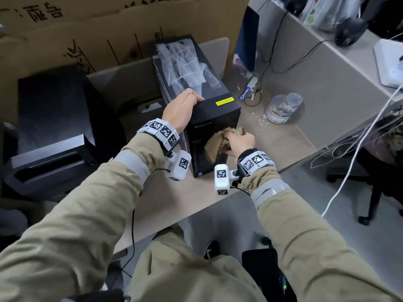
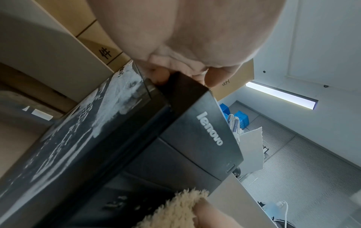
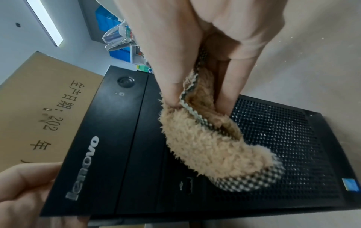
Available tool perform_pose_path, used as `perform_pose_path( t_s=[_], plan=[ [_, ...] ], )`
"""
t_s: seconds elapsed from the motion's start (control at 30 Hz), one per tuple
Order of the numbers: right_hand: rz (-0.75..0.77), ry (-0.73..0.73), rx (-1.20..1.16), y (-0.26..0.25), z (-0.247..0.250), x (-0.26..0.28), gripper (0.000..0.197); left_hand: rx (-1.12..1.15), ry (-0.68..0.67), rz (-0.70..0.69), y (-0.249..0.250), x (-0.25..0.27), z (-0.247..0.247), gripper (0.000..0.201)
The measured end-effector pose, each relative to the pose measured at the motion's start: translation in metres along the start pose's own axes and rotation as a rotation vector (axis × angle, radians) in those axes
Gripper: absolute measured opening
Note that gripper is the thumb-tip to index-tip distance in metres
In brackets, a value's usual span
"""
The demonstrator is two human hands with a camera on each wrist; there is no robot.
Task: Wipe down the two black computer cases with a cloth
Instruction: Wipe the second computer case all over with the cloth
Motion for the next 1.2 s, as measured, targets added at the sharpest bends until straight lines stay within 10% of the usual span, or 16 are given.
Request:
perform_pose_path(
  t_s=[0.57,0.73,1.2],
  plan=[
    [-0.158,-0.063,0.586,0.124,-0.040,-0.024,0.044,-0.229,0.079,-0.095,-0.014,-0.012,-0.003,0.024],
    [-0.181,-0.020,0.661,0.129,-0.039,-0.026,0.021,-0.255,0.065,-0.132,-0.013,-0.014,-0.002,0.024],
    [0.097,-0.036,0.027,0.018,-0.016,0.007,0.009,-0.250,0.174,-0.070,-0.002,-0.001,-0.004,0.020]
  ],
)
Point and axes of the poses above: each hand's wrist, its own x-axis away from the middle knuckle, its own z-axis out of the back of the hand, y = z × x, the point moved 7 cm from there along -x, towards the middle knuckle, and after that the axes turned 9 degrees about y, right-handed, at the moved point
